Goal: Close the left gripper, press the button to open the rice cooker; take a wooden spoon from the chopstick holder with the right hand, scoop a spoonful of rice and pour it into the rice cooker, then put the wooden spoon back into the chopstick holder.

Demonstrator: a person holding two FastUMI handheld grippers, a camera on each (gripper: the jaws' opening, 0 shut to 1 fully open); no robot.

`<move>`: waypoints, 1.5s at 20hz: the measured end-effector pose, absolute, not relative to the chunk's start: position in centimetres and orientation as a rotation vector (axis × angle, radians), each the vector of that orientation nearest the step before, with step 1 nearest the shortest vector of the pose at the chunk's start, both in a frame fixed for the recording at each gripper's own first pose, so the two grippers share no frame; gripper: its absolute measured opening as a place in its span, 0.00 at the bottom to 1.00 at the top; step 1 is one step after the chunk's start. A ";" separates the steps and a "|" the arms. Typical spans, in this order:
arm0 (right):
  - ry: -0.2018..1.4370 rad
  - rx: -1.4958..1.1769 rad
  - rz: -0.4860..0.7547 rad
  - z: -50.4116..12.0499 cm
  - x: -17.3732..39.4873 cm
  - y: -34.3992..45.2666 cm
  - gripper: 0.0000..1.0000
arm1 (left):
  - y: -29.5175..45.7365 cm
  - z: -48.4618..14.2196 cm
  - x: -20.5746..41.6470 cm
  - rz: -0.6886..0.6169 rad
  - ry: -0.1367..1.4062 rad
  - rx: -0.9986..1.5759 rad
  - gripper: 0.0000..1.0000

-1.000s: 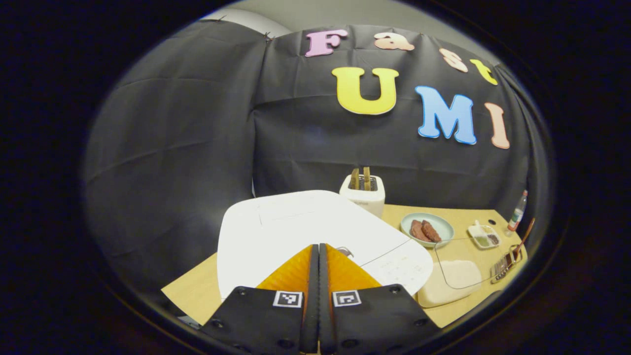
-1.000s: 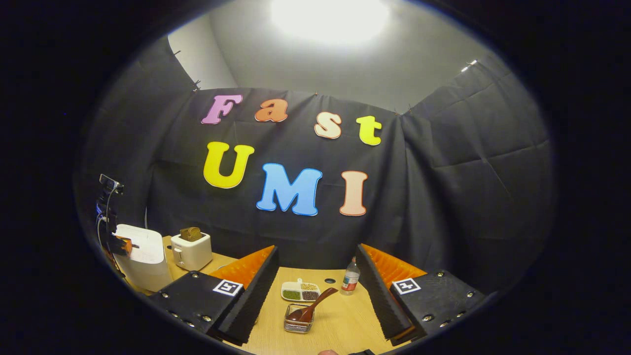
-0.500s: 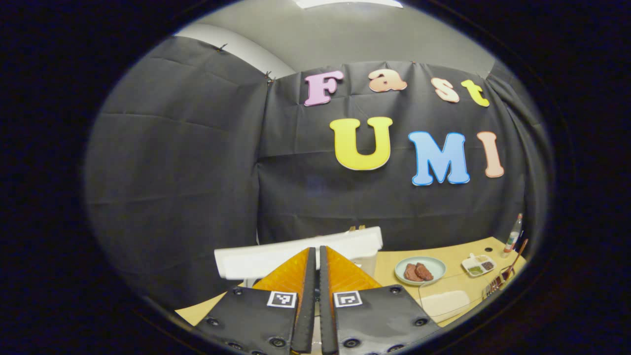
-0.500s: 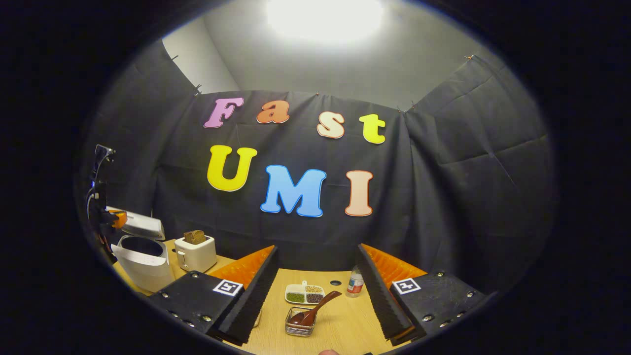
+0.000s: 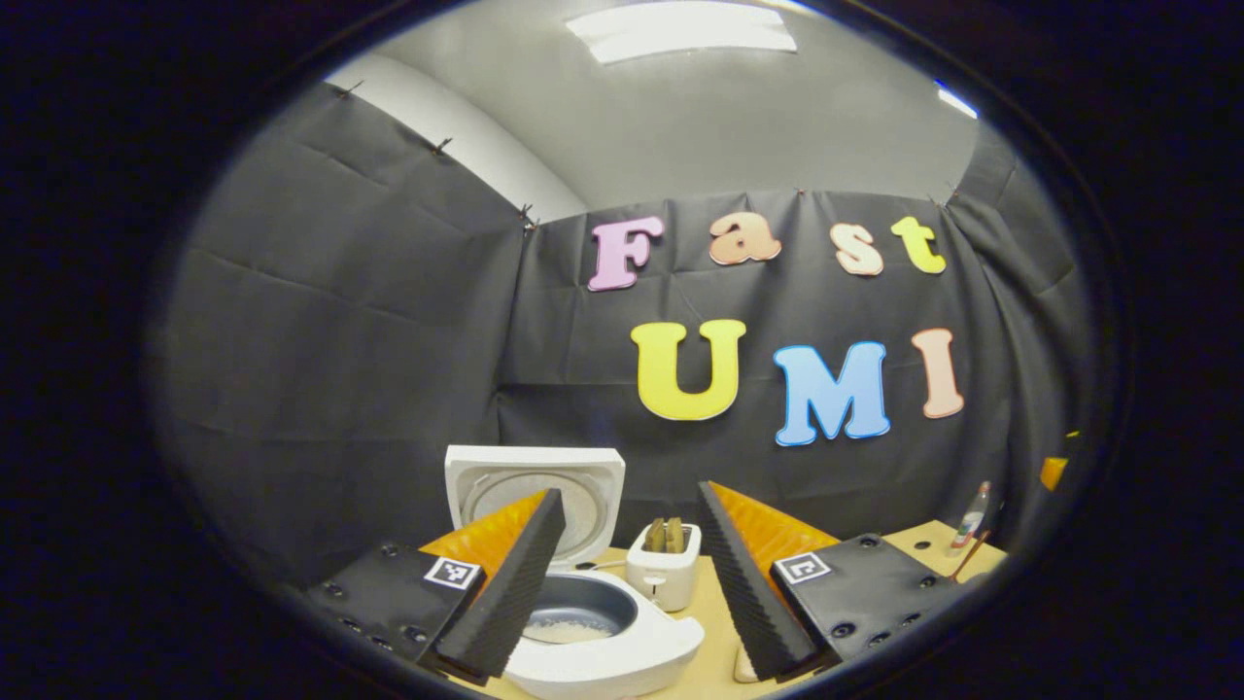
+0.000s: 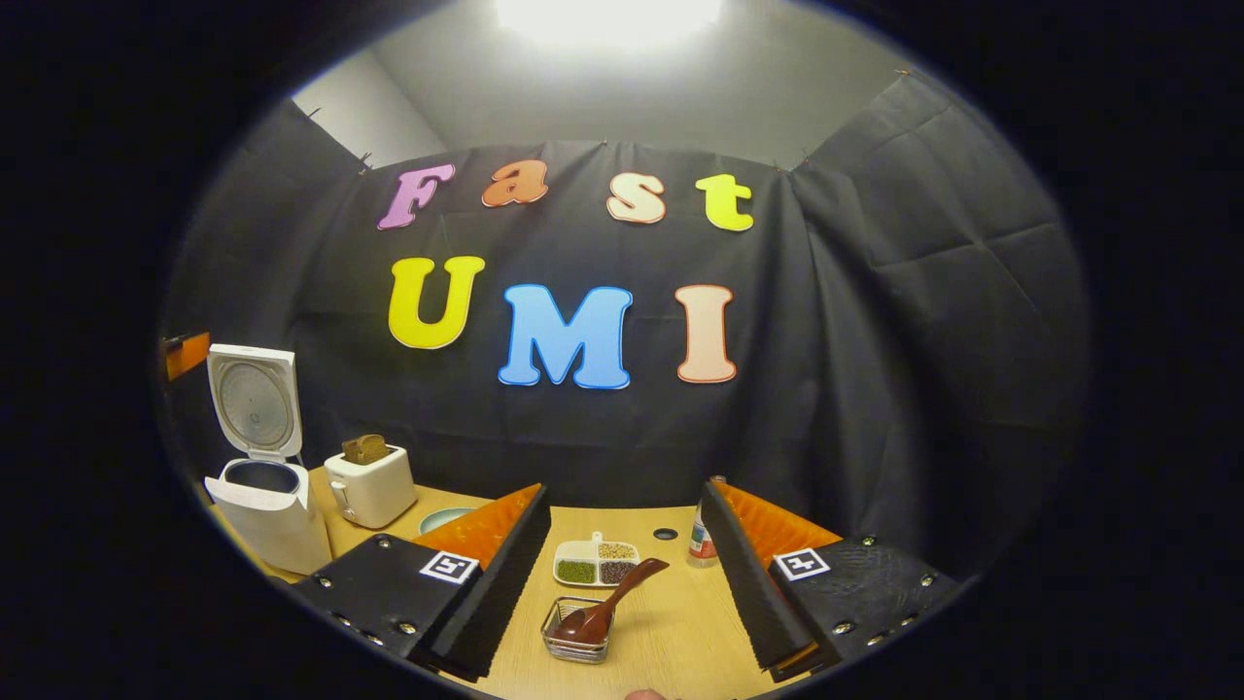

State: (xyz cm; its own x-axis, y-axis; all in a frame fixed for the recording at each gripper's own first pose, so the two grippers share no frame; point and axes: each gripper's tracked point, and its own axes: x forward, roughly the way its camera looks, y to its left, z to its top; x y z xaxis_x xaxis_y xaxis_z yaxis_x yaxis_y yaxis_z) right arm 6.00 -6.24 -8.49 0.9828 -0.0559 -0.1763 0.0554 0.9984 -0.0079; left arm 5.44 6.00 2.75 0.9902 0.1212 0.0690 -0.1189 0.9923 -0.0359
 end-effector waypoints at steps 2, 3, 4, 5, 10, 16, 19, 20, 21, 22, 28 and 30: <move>0.212 0.007 -0.051 -10.3 7.2 -6.9 0.95 | 5.3 2.8 4.3 0.123 -0.067 -0.016 0.91; 0.229 0.017 -0.048 -11.0 7.7 -7.1 0.95 | 5.0 2.9 3.7 0.124 -0.064 -0.009 0.94; 0.248 0.030 -0.046 -11.9 8.2 -7.4 0.95 | 4.6 2.8 3.3 0.123 -0.060 -0.003 0.91; 0.266 0.048 -0.047 -12.8 8.7 -7.8 0.95 | 4.3 2.7 2.8 0.122 -0.056 0.002 0.91; 0.388 0.167 -0.045 -17.7 10.9 -8.6 0.95 | 3.2 2.1 0.7 0.125 -0.024 0.014 0.93; 0.550 0.249 -0.005 -24.1 12.5 -8.1 0.96 | 4.0 1.9 -1.8 0.172 -0.006 0.029 0.98; 0.619 0.281 0.013 -26.6 13.2 -7.6 0.96 | 4.5 1.8 -2.9 0.200 0.003 0.029 0.98; 0.636 0.296 0.014 -27.3 13.4 -7.5 0.96 | 4.7 1.8 -3.2 0.208 0.005 0.032 0.91; 0.654 0.313 0.016 -27.8 13.7 -7.4 0.96 | 4.8 1.8 -3.5 0.216 0.007 0.038 0.94; 0.670 0.330 0.016 -28.5 13.9 -7.2 0.96 | 4.8 1.7 -3.7 0.222 0.010 0.044 0.91; 0.777 0.430 0.022 -31.6 14.9 -6.5 0.92 | 5.4 1.3 -4.4 0.250 0.032 0.038 0.94; 0.800 0.453 0.006 -32.2 14.9 -6.6 0.71 | 5.6 1.1 -4.6 0.259 0.042 0.030 0.98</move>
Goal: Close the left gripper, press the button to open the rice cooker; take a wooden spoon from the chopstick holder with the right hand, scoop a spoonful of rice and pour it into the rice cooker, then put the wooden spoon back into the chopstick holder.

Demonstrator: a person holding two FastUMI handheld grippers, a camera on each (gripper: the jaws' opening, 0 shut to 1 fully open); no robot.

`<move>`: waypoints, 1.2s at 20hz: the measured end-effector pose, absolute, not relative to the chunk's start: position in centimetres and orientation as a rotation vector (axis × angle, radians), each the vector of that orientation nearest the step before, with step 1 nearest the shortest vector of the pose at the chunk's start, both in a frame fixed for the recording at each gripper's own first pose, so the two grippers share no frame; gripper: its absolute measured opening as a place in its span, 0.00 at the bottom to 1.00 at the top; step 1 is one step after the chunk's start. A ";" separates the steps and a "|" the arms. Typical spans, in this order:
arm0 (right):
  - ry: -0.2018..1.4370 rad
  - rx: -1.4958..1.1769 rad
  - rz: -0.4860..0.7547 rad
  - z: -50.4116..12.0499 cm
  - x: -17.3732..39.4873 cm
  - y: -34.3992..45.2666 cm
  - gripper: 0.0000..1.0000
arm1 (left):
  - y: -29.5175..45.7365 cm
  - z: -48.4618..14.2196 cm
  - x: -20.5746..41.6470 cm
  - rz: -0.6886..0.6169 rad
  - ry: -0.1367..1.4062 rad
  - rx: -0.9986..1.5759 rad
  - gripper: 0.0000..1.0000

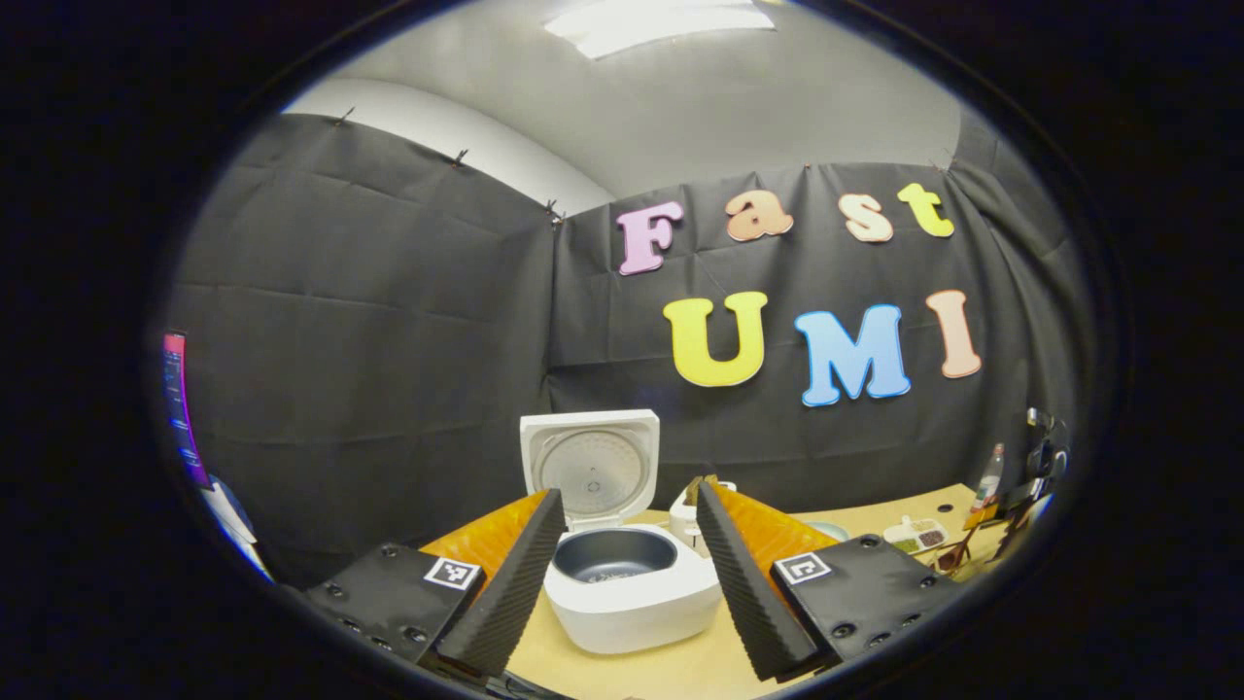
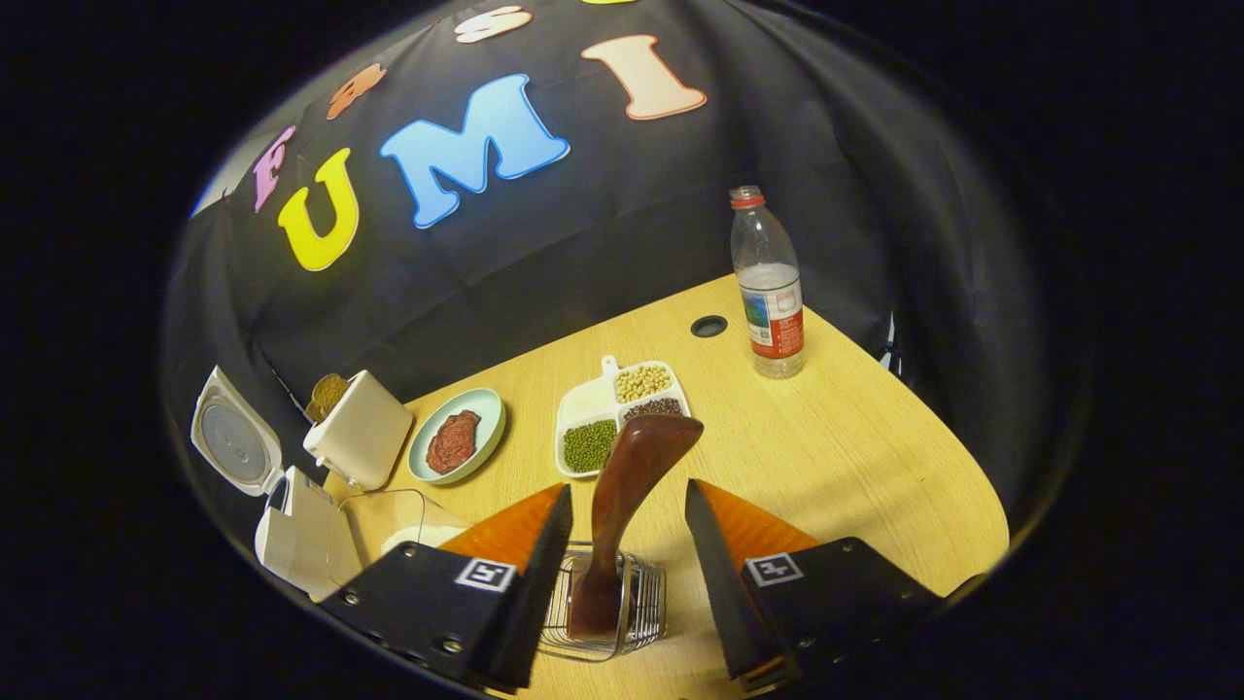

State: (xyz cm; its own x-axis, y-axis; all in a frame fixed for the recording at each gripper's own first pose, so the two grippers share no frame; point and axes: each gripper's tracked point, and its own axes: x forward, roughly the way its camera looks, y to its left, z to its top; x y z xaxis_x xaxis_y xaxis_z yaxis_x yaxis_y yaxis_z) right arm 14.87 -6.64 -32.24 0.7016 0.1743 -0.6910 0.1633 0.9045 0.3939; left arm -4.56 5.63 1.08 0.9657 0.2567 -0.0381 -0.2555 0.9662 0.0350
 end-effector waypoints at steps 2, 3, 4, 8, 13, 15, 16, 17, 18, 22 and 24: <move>0.826 0.482 0.018 -32.5 14.7 -6.1 0.53 | 6.3 0.4 -4.5 0.267 0.053 0.024 0.94; 0.812 0.501 0.027 -32.0 14.4 -5.9 0.39 | 6.5 0.3 -4.7 0.269 0.056 0.021 0.91; 0.820 0.502 0.025 -31.6 14.5 -6.0 0.29 | 6.7 0.3 -4.8 0.271 0.058 0.018 0.94; 0.800 0.469 0.048 -30.4 13.9 -4.7 0.08 | 7.2 0.2 -4.3 0.268 0.056 0.013 0.94; 0.719 0.388 0.065 -26.0 13.6 -4.3 0.08 | 7.6 -0.2 -3.5 0.243 0.054 -0.012 0.94; 0.683 0.378 0.065 -24.0 13.7 -4.2 0.08 | 8.0 -0.4 -3.2 0.232 0.056 -0.026 0.94; 0.662 0.369 0.059 -23.0 13.8 -4.2 0.08 | 8.1 -0.5 -3.1 0.227 0.057 -0.032 0.94; 0.644 0.362 0.057 -22.0 14.0 -4.2 0.08 | 8.4 -0.7 -2.9 0.221 0.058 -0.037 0.91; 0.626 0.353 0.054 -21.0 14.0 -4.1 0.08 | 8.7 -0.8 -2.9 0.219 0.059 -0.042 0.94; 0.577 0.343 0.057 -18.3 14.3 -2.7 0.08 | 10.4 -1.1 -2.9 0.219 0.055 -0.057 0.91; 0.559 0.344 0.064 -17.4 14.5 -1.6 0.08 | 11.3 -1.2 -2.9 0.219 0.055 -0.055 0.91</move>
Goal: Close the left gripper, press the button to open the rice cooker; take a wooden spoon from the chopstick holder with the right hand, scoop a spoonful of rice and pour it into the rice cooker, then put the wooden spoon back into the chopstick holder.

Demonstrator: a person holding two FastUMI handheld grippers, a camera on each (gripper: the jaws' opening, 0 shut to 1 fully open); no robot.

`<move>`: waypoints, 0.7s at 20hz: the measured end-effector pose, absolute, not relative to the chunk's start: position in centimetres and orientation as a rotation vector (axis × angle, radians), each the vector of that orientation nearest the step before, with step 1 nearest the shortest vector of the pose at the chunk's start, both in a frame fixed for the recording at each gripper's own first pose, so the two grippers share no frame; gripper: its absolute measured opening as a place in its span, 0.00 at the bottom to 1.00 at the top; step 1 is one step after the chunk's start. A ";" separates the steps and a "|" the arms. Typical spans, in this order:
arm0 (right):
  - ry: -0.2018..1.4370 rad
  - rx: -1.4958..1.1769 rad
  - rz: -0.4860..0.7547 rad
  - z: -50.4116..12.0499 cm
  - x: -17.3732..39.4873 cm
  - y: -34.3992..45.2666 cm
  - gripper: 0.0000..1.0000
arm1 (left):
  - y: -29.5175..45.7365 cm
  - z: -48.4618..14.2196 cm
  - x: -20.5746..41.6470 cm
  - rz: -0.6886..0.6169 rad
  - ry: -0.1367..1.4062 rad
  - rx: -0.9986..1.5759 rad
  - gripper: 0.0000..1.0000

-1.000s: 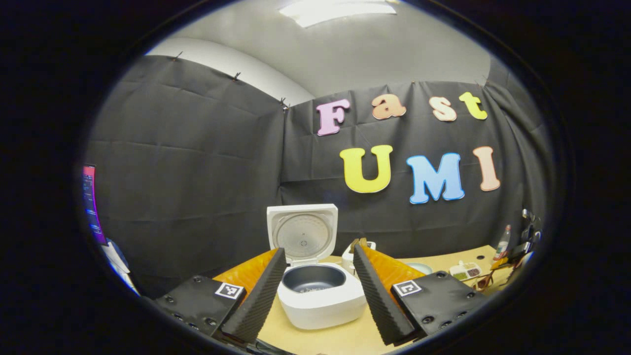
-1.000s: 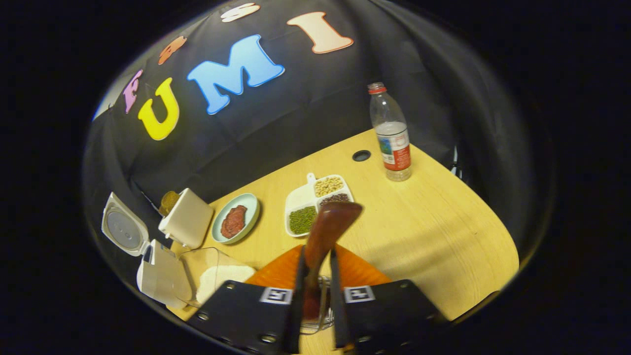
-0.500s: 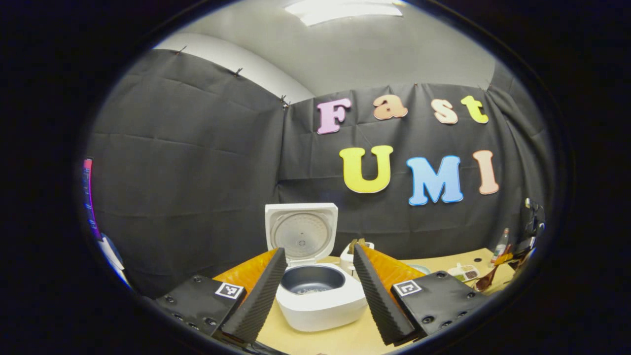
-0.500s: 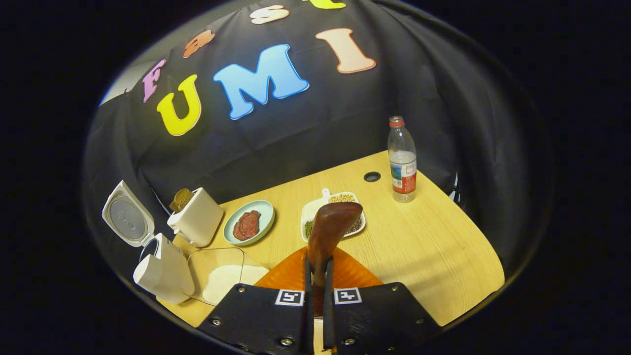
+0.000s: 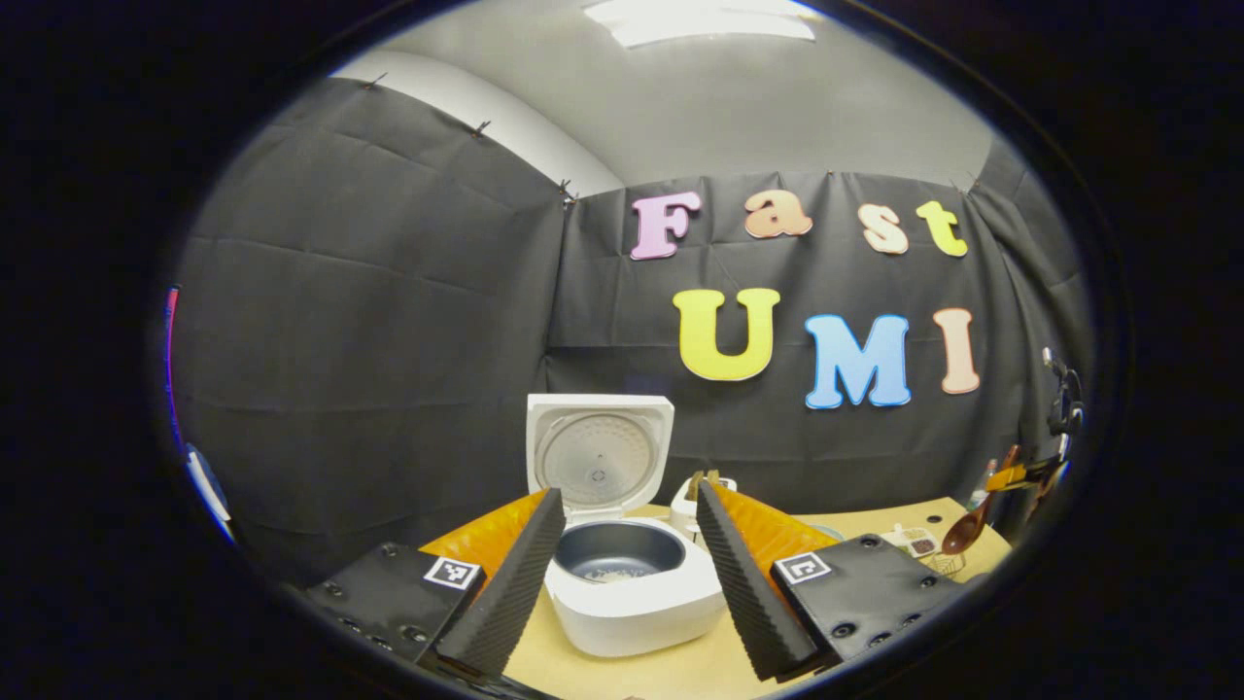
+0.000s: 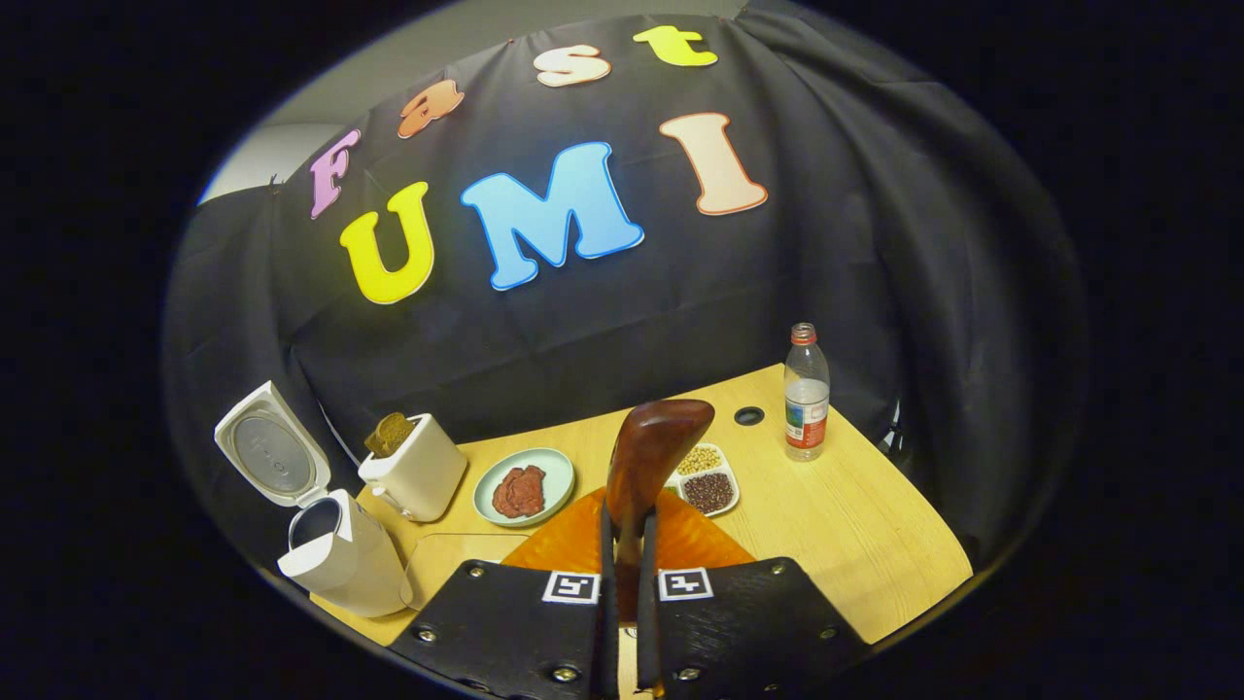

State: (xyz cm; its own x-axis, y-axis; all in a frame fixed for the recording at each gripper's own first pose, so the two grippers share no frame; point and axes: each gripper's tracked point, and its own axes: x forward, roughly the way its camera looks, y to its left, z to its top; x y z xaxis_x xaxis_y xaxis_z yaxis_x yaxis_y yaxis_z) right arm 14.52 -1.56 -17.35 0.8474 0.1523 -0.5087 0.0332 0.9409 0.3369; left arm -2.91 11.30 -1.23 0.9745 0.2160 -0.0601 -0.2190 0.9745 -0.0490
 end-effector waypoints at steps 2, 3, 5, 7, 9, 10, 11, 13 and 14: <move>0.552 0.338 0.069 -17.0 14.7 -0.3 0.08 | 12.2 -1.3 -2.8 0.221 0.051 -0.052 0.94; 0.549 0.335 0.073 -16.8 14.7 0.4 0.08 | 12.7 -1.3 -2.8 0.222 0.051 -0.052 0.94; 0.549 0.331 0.083 -16.7 14.7 1.9 0.08 | 13.6 -1.5 -2.7 0.222 0.052 -0.053 0.94; 0.550 0.326 0.087 -16.8 14.8 3.2 0.08 | 14.5 -1.8 -2.6 0.221 0.056 -0.050 0.93; 0.553 0.337 0.096 -16.7 14.9 4.6 0.08 | 15.4 -2.2 -2.4 0.220 0.059 -0.050 0.92; 0.553 0.343 0.102 -16.7 14.9 5.3 0.08 | 15.7 -2.3 -2.4 0.220 0.060 -0.049 0.92; 0.554 0.344 0.106 -16.8 15.0 5.9 0.08 | 16.1 -2.4 -2.4 0.220 0.061 -0.049 0.91; 0.561 0.341 0.111 -17.3 15.0 7.2 0.08 | 16.9 -2.6 -2.3 0.220 0.062 -0.048 0.92; 0.565 0.342 0.115 -17.4 15.0 7.7 0.08 | 17.3 -2.7 -2.3 0.221 0.062 -0.046 0.93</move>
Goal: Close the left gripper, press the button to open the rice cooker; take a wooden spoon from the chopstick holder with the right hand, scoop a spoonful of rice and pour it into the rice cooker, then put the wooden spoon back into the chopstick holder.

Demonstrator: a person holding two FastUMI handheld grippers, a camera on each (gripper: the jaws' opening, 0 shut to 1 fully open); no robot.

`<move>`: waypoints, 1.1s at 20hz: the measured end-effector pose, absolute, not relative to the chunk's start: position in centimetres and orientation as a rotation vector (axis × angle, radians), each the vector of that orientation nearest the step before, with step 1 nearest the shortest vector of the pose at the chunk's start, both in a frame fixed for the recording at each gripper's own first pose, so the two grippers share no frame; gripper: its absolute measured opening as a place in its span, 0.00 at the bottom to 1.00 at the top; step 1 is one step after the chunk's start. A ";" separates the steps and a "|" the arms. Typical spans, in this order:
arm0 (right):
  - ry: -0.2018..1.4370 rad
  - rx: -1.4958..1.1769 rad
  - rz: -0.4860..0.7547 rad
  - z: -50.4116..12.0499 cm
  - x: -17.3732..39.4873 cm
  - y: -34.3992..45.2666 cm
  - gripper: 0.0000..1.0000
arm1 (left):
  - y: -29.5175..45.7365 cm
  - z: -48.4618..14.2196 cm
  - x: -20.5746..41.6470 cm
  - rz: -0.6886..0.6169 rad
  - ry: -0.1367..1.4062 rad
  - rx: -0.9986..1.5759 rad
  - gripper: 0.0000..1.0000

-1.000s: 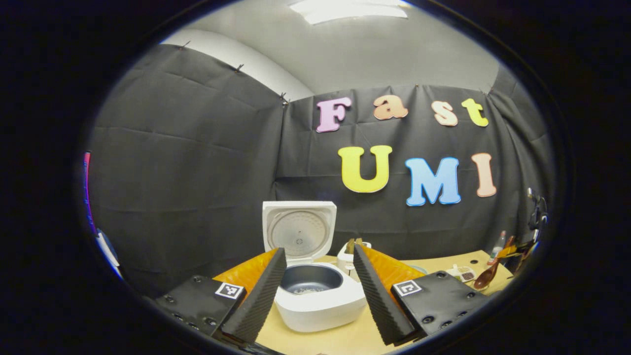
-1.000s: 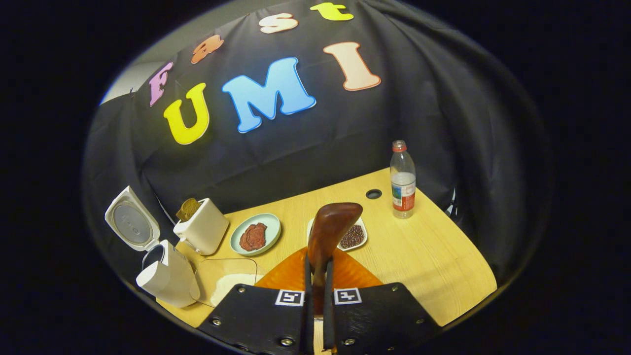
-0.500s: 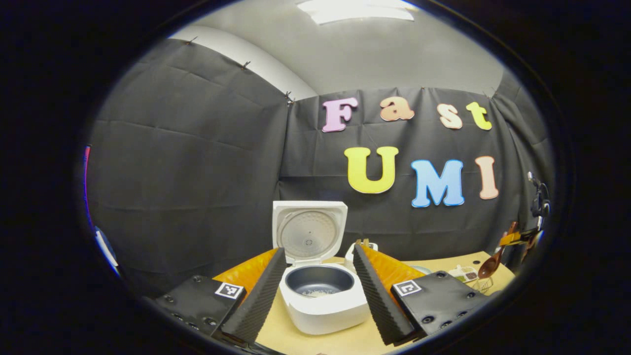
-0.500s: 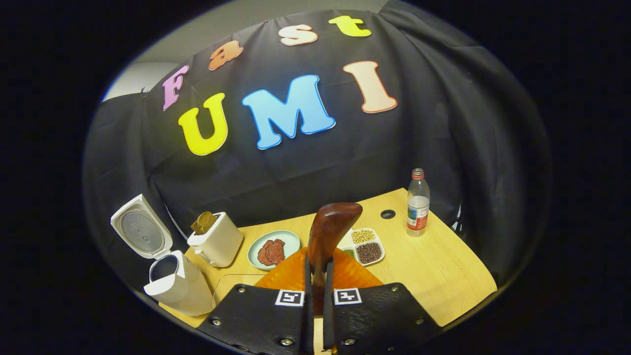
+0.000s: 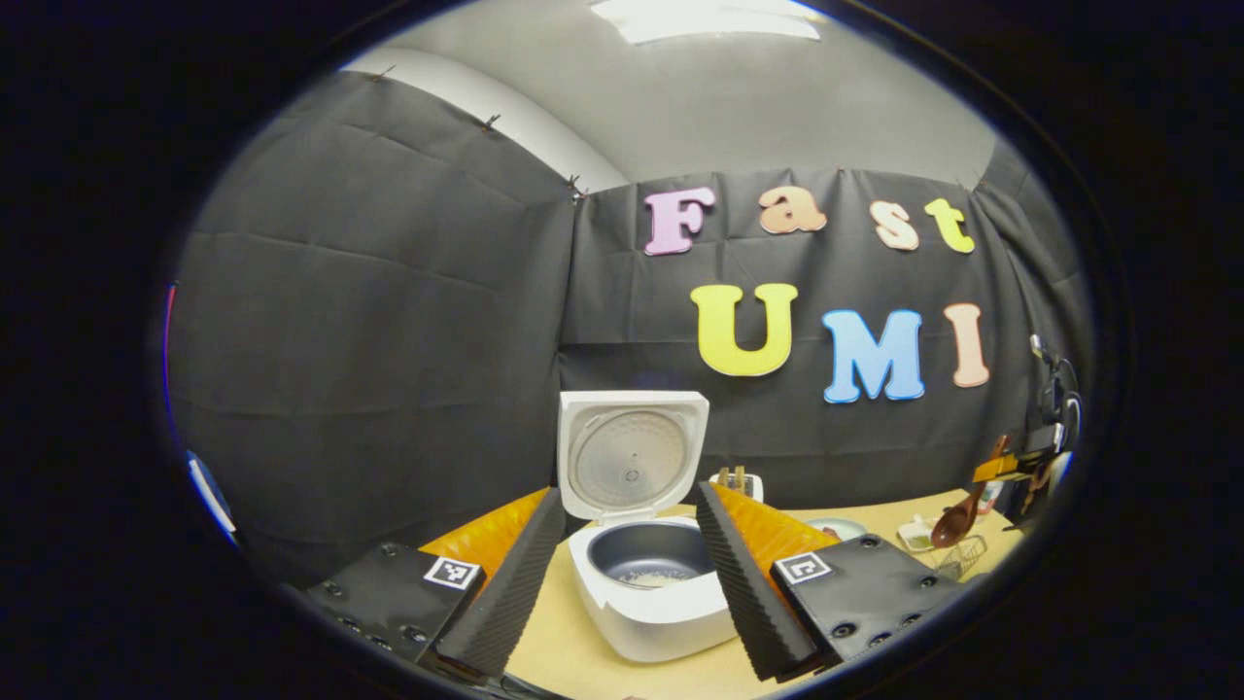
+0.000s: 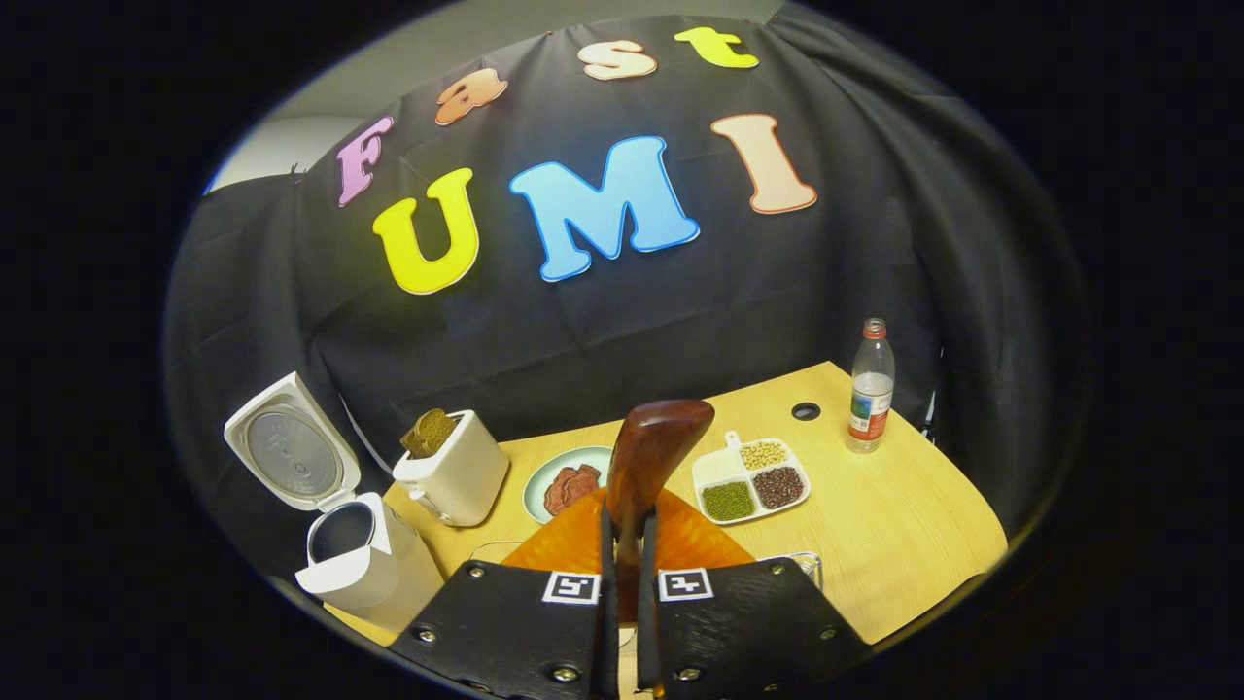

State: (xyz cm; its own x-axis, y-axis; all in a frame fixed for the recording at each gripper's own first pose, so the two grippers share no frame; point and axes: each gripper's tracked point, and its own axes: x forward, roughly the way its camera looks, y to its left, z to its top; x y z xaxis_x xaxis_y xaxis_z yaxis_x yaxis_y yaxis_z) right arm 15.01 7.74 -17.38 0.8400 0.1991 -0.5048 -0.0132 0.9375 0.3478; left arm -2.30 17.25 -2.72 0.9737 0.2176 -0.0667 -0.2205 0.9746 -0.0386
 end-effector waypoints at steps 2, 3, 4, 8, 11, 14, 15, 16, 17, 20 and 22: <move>0.575 0.340 0.119 -18.1 15.1 9.0 0.08 | 18.2 -3.0 -2.4 0.223 0.067 -0.040 0.98; 0.580 0.335 0.121 -18.5 15.1 9.5 0.08 | 18.6 -3.1 -2.4 0.225 0.069 -0.038 0.98; 0.586 0.328 0.122 -19.0 15.1 10.1 0.08 | 19.1 -3.4 -2.5 0.227 0.072 -0.036 0.98; 0.599 0.257 0.109 -21.6 15.2 12.1 0.07 | 20.8 -3.9 -2.5 0.233 0.082 -0.033 0.98; 0.612 0.164 0.086 -24.1 15.1 12.7 0.08 | 22.0 -4.2 -2.7 0.238 0.087 -0.027 0.98; 0.632 0.097 0.077 -26.4 14.8 13.8 0.08 | 23.0 -4.5 -2.7 0.244 0.093 -0.022 0.98; 0.638 0.080 0.077 -27.1 14.7 14.2 0.07 | 23.3 -4.6 -2.7 0.246 0.096 -0.023 0.98; 0.650 0.069 0.078 -27.8 14.4 14.7 0.08 | 23.5 -4.7 -2.6 0.247 0.100 -0.024 0.98; 0.642 0.067 0.081 -27.9 14.4 15.4 0.08 | 23.8 -4.8 -2.6 0.247 0.101 -0.024 0.98; 0.624 0.090 0.066 -28.0 14.5 16.6 0.08 | 24.3 -4.7 -2.6 0.245 0.100 -0.014 0.98; 0.627 0.121 0.063 -28.2 14.3 17.5 0.08 | 24.5 -4.8 -2.7 0.242 0.102 -0.011 0.95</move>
State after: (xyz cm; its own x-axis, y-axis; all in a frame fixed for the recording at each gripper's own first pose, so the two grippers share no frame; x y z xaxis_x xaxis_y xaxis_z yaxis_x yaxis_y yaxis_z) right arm 14.33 17.50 -28.15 0.8084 0.0951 -0.5809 -0.0217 0.9910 0.1320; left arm -2.72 24.54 -4.84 0.9656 0.2391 -0.1020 -0.2403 0.9707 0.0012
